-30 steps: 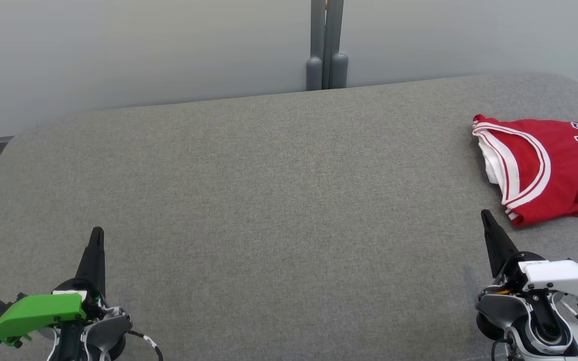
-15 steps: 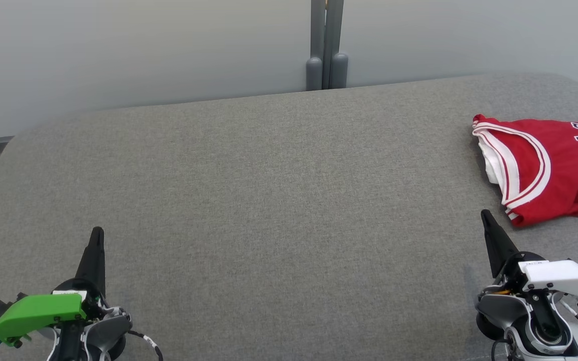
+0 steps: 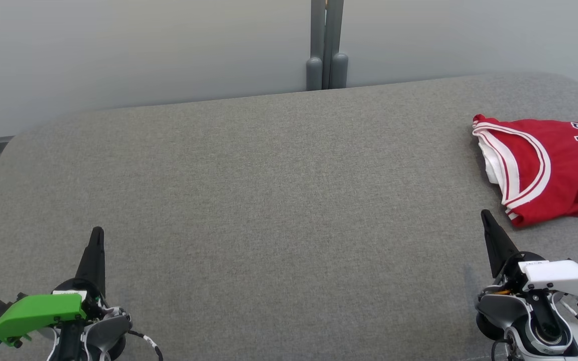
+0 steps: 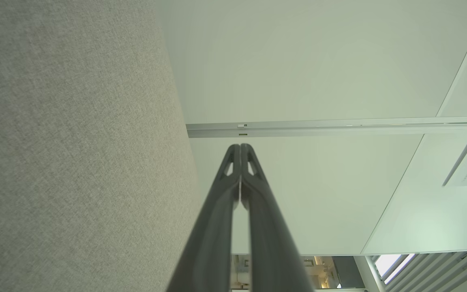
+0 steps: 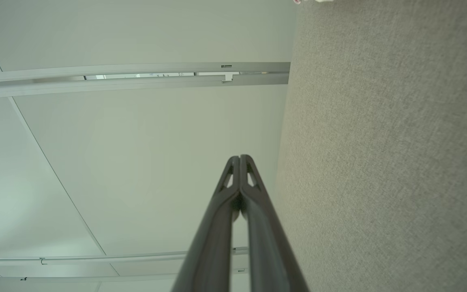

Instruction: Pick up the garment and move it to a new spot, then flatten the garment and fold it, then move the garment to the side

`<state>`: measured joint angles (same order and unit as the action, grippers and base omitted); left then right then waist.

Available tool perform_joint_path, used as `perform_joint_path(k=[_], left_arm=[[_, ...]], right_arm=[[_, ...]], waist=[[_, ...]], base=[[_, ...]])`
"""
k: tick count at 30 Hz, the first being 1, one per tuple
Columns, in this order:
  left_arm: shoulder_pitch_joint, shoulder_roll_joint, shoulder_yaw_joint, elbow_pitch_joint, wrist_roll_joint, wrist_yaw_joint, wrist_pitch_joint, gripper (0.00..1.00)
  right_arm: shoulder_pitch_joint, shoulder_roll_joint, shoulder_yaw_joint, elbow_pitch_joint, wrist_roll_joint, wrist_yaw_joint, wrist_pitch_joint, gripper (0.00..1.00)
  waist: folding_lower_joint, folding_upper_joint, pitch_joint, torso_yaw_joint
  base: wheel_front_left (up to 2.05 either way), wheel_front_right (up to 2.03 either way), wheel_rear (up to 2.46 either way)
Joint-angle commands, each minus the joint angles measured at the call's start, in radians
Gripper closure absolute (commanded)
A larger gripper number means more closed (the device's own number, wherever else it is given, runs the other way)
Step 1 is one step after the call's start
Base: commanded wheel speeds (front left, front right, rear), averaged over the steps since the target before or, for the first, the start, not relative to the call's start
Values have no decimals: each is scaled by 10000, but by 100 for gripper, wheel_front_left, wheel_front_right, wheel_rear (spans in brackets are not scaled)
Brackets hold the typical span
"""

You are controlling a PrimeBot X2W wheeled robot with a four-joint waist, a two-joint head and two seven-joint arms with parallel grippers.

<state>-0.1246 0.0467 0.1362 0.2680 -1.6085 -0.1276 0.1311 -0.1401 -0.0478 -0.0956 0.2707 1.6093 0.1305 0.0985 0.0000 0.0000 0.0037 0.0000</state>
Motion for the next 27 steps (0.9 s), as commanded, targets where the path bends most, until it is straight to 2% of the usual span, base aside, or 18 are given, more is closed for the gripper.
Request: perform_joint_path(k=[1,27], left_arm=[[-126,67,33,-25,13,-63,21,100],[-125,67,33,-25,13,-62,20,100]], right_arm=[[101,-45,-18,-30,66,4,39,100],[100,-46,-17,-30,66,4,38,100]], waist=[[0,0,0,0],[0,0,0,0]], base=[[0,0,0],[0,0,0]])
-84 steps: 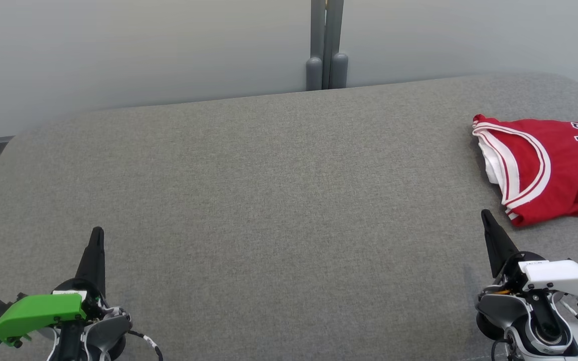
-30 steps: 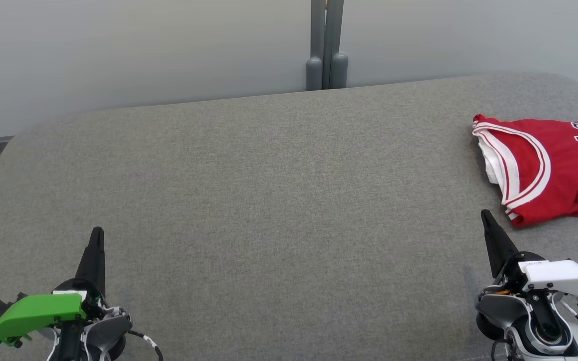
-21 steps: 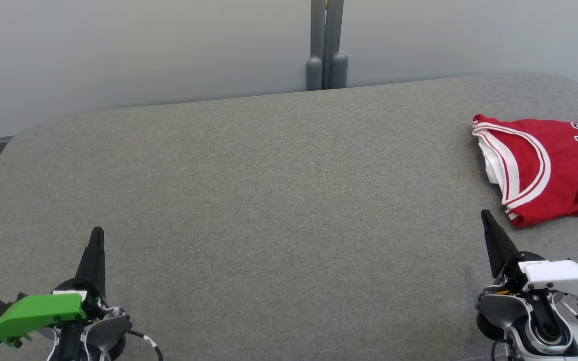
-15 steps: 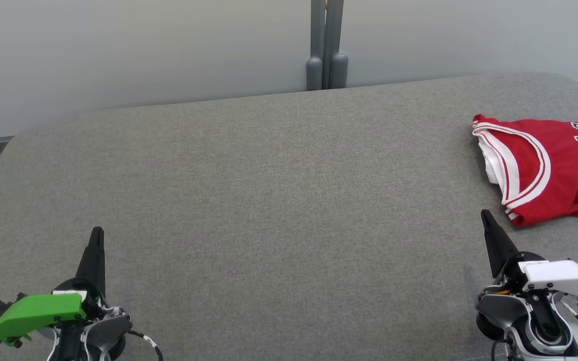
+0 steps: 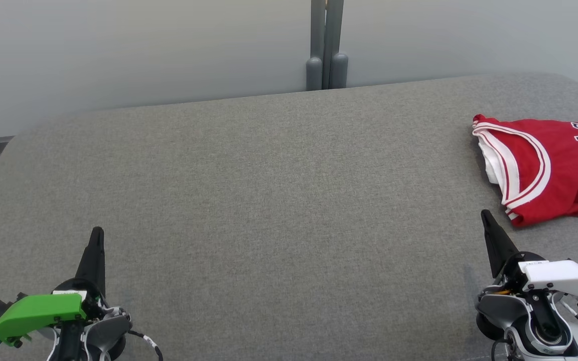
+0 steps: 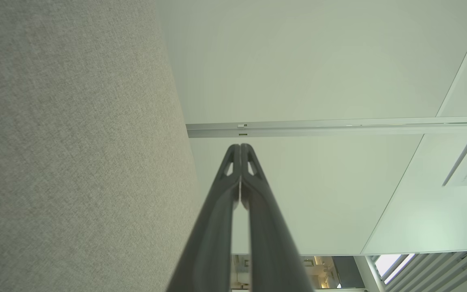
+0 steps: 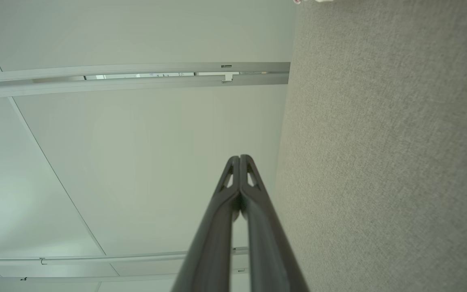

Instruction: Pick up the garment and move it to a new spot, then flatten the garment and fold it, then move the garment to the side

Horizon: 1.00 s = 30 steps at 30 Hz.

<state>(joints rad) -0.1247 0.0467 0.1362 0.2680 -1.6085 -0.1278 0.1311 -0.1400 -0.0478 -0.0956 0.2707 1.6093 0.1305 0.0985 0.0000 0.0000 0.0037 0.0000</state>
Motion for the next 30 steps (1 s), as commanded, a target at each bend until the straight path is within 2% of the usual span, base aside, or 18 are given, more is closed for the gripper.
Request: perform_joint_path(k=[1,30], left_arm=[[-124,67,33,-25,13,-60,20,100],[-124,67,33,-26,14,-60,20,100]], right_arm=[[99,-46,-17,-30,67,4,38,100],[100,-46,-17,-30,67,4,38,100]], waist=[[0,0,0,0],[0,0,0,0]], base=[[0,0,0],[0,0,0]])
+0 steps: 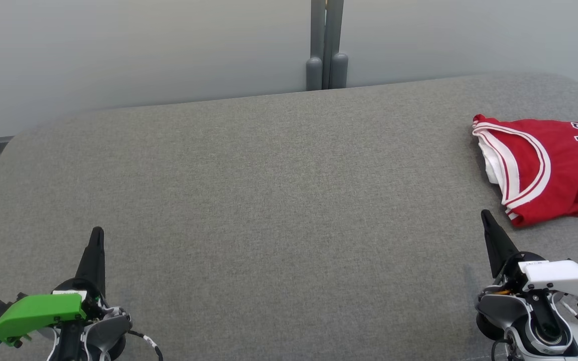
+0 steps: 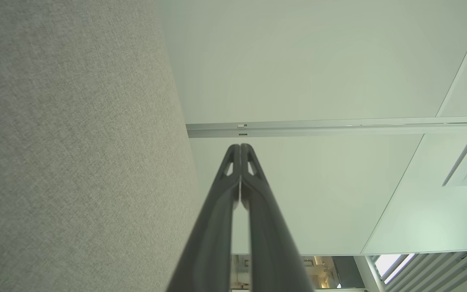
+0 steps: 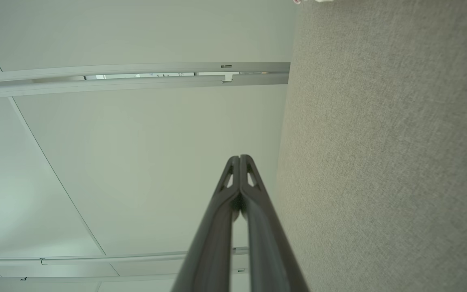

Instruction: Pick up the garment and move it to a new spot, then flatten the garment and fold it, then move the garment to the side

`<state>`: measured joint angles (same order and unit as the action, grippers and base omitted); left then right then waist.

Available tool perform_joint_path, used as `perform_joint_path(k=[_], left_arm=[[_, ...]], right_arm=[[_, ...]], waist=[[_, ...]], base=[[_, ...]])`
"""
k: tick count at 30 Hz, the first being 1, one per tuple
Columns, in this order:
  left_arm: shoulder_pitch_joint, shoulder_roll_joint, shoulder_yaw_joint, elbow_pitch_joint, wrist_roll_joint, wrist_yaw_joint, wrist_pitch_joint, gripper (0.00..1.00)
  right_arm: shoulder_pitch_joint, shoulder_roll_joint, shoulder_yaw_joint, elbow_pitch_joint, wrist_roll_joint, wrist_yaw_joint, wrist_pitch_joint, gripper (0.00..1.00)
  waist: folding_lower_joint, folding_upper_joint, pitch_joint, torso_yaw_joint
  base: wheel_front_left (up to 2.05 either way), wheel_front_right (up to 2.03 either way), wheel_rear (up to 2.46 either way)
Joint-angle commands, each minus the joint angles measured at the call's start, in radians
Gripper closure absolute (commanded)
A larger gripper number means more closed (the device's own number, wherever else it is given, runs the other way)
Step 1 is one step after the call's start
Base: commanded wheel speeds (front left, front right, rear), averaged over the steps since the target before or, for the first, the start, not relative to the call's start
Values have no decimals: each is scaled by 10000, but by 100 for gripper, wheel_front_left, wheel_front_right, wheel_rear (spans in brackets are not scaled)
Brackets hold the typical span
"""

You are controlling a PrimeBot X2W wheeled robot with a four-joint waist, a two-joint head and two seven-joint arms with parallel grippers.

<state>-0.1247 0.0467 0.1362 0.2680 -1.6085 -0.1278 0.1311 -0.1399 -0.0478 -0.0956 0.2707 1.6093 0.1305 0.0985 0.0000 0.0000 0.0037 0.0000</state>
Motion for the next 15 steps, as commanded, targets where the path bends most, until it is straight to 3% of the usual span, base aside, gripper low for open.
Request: perform_joint_path(k=[1,15], left_arm=[[-124,67,33,-26,14,-60,20,100],[-124,68,33,-26,14,-60,20,100]], right_arm=[[99,-46,-17,-30,67,4,38,100],[99,-46,-17,-30,67,4,38,100]], waist=[[0,0,0,0],[0,0,0,0]], base=[[0,0,0],[0,0,0]])
